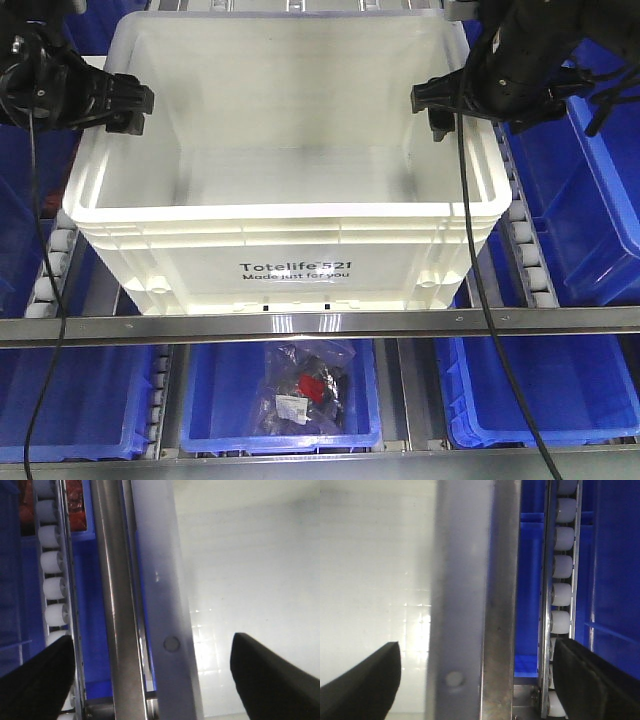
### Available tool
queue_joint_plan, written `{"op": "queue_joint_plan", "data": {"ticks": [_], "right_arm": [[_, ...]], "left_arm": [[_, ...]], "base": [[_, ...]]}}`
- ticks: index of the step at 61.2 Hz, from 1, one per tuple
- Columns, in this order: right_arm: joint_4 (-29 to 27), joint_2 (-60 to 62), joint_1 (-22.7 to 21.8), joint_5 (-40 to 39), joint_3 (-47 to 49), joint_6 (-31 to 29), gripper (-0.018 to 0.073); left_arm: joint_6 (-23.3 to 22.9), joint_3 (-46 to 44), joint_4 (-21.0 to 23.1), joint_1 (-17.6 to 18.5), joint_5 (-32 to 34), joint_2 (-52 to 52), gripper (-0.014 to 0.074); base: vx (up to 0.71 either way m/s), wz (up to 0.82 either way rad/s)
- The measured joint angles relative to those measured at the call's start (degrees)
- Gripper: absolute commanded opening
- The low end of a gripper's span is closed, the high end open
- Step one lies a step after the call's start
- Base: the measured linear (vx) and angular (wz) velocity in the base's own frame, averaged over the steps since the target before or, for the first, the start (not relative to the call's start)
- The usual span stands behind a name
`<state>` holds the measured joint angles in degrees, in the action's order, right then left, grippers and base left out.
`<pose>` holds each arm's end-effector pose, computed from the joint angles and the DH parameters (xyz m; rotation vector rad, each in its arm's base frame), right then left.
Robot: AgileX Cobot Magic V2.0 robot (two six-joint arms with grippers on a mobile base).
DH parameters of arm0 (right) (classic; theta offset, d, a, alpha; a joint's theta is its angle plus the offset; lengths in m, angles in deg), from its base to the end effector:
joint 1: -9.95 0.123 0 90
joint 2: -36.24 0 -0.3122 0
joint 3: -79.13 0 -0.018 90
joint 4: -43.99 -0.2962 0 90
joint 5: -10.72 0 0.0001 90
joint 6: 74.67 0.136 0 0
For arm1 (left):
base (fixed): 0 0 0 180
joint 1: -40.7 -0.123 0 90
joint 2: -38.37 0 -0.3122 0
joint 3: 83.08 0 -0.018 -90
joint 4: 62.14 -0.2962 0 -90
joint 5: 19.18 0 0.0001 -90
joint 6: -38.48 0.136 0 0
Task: Move bin from left to right shelf
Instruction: 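Close both grippers on the white tote's side rims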
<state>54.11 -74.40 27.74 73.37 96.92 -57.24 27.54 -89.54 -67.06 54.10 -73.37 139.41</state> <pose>0.4475 0.1213 0.2965 -0.0717 2.6818 -0.0475 0.4175 -0.0897 0.3078 0.0955 2.5898 -0.0466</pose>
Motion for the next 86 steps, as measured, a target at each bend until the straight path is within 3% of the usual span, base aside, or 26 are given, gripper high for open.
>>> {"op": "queue_joint_plan", "data": {"ticks": [28,42,65,75,86], "right_arm": [[-2.35,-0.11,-0.50,1.88,0.11,-3.19,0.0577],[-3.64,-0.11,-0.50,3.36,0.11,-3.43,0.0434],[-5.37,-0.11,-0.45,4.23,0.11,-3.43,0.0128],[-5.83,-0.16,-0.39,4.17,0.11,-3.43,0.0057],[-5.72,-0.16,-0.29,4.11,0.11,-3.43,0.0015]], "left_arm": [[-0.14,-0.55,0.81,0.00,-3.07,2.17,0.0578],[-0.14,-0.55,1.27,0.00,-3.63,2.17,0.0483],[-0.19,-0.55,2.38,0.00,-3.78,2.17,0.0237],[-0.19,-0.55,3.39,0.05,-3.66,2.17,0.0170],[-0.38,-0.55,3.70,0.11,-3.59,2.17,0.0153]], "base": [[0.00,0.00],[0.00,0.00],[0.00,0.00],[0.00,0.00],[0.00,0.00]]}}
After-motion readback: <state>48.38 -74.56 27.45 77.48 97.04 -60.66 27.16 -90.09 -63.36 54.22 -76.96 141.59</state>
